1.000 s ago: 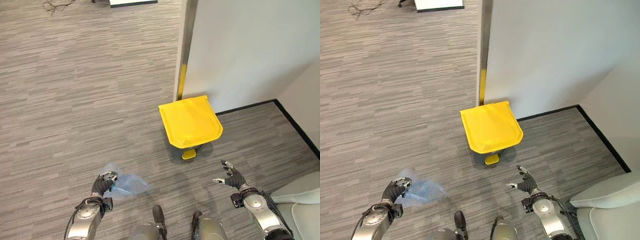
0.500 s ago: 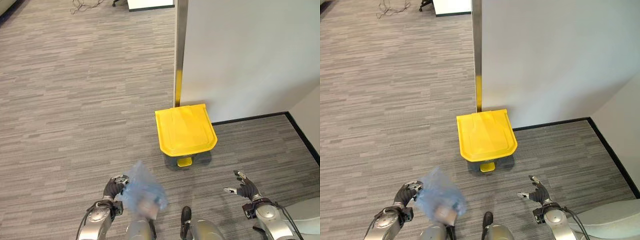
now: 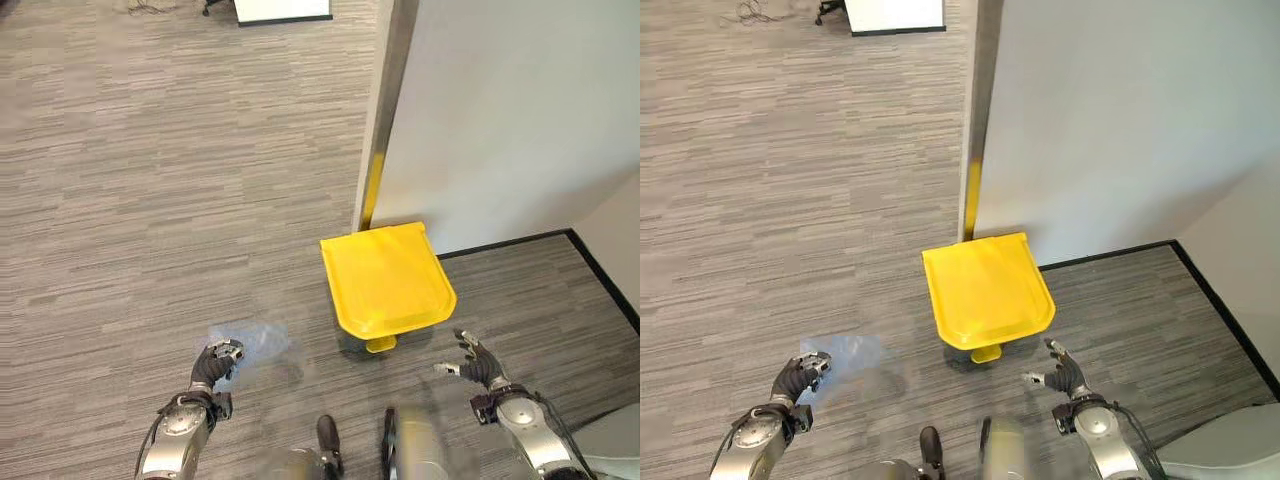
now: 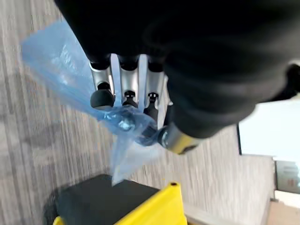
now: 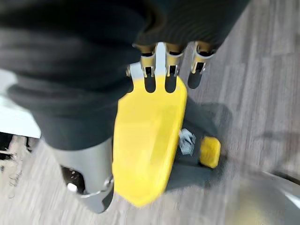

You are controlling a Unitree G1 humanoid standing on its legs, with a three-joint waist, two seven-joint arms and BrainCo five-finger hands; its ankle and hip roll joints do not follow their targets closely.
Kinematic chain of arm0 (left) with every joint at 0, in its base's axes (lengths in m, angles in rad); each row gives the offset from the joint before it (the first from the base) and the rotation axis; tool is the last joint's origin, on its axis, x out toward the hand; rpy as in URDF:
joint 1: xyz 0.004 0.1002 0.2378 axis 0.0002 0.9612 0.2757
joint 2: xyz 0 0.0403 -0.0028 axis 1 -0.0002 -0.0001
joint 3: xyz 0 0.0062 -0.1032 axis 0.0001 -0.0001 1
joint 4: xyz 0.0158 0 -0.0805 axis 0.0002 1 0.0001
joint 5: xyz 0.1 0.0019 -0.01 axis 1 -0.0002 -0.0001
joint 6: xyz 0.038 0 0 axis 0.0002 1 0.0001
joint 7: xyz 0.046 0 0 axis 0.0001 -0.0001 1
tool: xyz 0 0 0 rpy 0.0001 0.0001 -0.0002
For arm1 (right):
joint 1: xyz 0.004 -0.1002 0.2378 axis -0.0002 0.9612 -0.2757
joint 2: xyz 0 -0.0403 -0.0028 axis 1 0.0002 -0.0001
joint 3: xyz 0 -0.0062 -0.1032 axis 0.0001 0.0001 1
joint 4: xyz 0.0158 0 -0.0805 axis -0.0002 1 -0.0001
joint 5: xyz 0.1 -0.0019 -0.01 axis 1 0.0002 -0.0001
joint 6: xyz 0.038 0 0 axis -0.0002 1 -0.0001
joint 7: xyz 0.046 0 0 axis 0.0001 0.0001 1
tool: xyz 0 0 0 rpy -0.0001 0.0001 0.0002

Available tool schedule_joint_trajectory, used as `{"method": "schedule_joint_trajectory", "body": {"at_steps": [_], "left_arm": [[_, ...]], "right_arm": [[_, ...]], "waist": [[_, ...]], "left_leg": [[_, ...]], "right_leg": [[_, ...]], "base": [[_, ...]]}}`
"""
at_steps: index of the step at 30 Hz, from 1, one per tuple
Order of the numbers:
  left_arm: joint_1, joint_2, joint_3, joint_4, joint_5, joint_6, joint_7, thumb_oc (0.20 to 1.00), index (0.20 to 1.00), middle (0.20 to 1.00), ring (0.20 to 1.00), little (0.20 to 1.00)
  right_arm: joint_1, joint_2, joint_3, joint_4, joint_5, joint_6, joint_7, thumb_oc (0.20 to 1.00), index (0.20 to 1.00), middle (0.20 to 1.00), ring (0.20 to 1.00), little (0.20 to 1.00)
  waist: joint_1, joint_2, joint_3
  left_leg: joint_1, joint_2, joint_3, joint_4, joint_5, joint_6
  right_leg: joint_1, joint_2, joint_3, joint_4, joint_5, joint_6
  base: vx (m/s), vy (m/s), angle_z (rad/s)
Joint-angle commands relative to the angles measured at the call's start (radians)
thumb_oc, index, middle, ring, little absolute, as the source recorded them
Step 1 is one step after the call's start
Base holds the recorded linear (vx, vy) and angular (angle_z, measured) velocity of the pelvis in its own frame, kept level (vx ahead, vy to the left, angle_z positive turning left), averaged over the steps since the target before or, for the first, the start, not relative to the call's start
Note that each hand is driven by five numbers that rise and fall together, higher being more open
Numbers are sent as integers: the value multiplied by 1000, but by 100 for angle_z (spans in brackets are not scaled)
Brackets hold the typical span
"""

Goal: Gather garbage on tea table into small bin, then transfer packed bag to large trash can.

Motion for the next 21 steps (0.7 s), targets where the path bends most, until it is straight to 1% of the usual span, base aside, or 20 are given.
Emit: {"method": "schedule_joint_trajectory", "body": {"at_steps": [1,2,3,4,5,6,7,8,9,10,11,12,13,14,15,16,19,21], "left_arm": [[-4,31,26,-54,15,-53,3,200,200,200,200,200],[-14,30,31,-45,10,-56,8,200,200,200,200,200],[-18,27,36,-38,12,-59,10,200,200,200,200,200],[-21,26,38,-32,16,-59,10,200,200,200,200,200],[-22,25,37,-31,22,-59,10,200,200,200,200,200],[-29,24,19,-33,18,-61,3,200,200,200,200,200],[-31,22,15,-37,18,-60,1,200,200,200,200,200],[-32,20,12,-35,11,-57,-2,200,200,200,200,200],[-37,15,12,-23,4,-58,1,200,200,200,200,200],[-37,8,13,-11,0,-60,11,200,200,200,200,200],[-37,7,13,-11,0,-60,11,200,200,200,200,200],[-29,2,20,-9,-10,-64,15,200,200,200,200,200],[-34,1,26,-7,-16,-69,24,200,200,200,200,200],[-36,-2,34,-8,-23,-71,26,200,200,200,200,200],[-40,-4,51,-10,-29,-75,28,200,200,200,200,200],[-30,-8,76,-21,-30,-82,28,200,200,200,200,200],[-20,-12,88,-19,-24,-82,23,200,200,200,200,200],[-4,-23,90,-22,-16,-81,13,200,200,200,200,200]], "right_arm": [[-26,-14,3,-23,13,-23,-8,1000,1000,1000,1000,1000],[-26,-17,-2,-24,15,-20,-9,1000,1000,1000,1000,1000],[-23,-19,-5,-19,16,-18,-8,1000,1000,1000,1000,1000],[-21,-21,-6,-19,18,-19,-9,1000,1000,1000,1000,1000],[-12,-25,-14,-18,19,-18,-5,1000,1000,1000,1000,1000],[16,-31,-35,-24,34,-17,2,1000,1000,1000,1000,1000],[31,-35,-48,-23,37,-17,0,1000,1000,1000,1000,1000],[35,-41,-57,-17,38,-18,-1,1000,1000,1000,1000,1000],[30,-48,-64,-2,38,-20,-10,1000,1000,1000,1000,1000],[30,-55,-75,4,44,-21,-23,1000,1000,1000,1000,1000],[30,-56,-75,4,44,-20,-23,1000,1000,1000,1000,1000],[39,-67,-114,2,51,-21,-41,1000,1000,1000,1000,1000],[34,-75,-150,-6,71,-32,-69,1000,1000,1000,1000,1000],[33,-77,-180,-19,83,-37,-82,1000,1000,1000,1000,1000],[40,-79,-236,-42,100,-53,-106,1000,1000,1000,1000,1000],[60,-58,-327,-95,118,-79,-152,1000,1000,1000,1000,1000],[67,-38,-358,-95,122,-85,-169,1000,1000,1000,1000,1000],[74,-8,-386,-85,134,-91,-187,1000,1000,1000,1000,1000]], "waist": [[-37,-18,-24],[-52,-23,-17],[-65,-29,-16],[-71,-31,-18],[-83,-29,-22],[-107,-41,-38],[-114,-45,-44],[-119,-44,-51],[-127,-42,-58],[-133,-32,-69],[-134,-30,-70],[-154,-16,-90],[-164,-9,-93],[-173,-4,-93],[-186,3,-88],[-194,0,-78],[-196,-6,-76],[-197,-12,-79]], "left_leg": [[76,55,-82,74,-143,-127],[102,48,-107,91,-175,-131],[133,38,-129,97,-205,-135],[148,32,-142,102,-220,-134],[170,33,-159,106,-240,-138],[205,25,-192,127,-285,-152],[212,26,-208,155,-305,-160],[211,38,-213,187,-324,-168],[210,58,-204,204,-330,-178],[206,76,-203,206,-318,-183],[206,78,-204,206,-319,-183],[218,92,-191,180,-297,-192],[215,92,-189,168,-281,-191],[215,90,-185,151,-287,-187],[214,86,-168,123,-303,-177],[199,74,-143,119,-308,-166],[206,65,-126,107,-313,-157],[224,55,-110,95,-321,-148]], "right_leg": [[197,23,-90,-520,205,19],[162,33,-82,-606,228,36],[130,46,-84,-659,246,45],[119,51,-83,-674,259,48],[101,52,-79,-671,269,53],[109,34,-38,-642,283,51],[122,23,-12,-621,296,41],[127,14,-6,-601,308,33],[119,9,-15,-568,317,31],[124,11,-28,-561,303,30],[124,12,-30,-561,302,30],[124,31,-34,-559,303,27],[113,42,-32,-561,305,29],[98,49,-26,-560,308,34],[74,62,-18,-562,314,37],[48,72,2,-565,334,54],[47,76,9,-576,345,63],[57,77,14,-595,357,71]], "base": [[529,-58,68],[548,-80,62],[559,-96,28],[494,-117,-3],[567,-178,-4],[564,-195,9],[527,-221,30],[330,-177,59],[284,-172,61],[174,-106,66],[216,-75,51],[159,-16,58],[150,4,65],[-9,77,-64],[-107,128,-73],[-125,123,-113],[-58,51,-24],[-35,40,-92]]}}
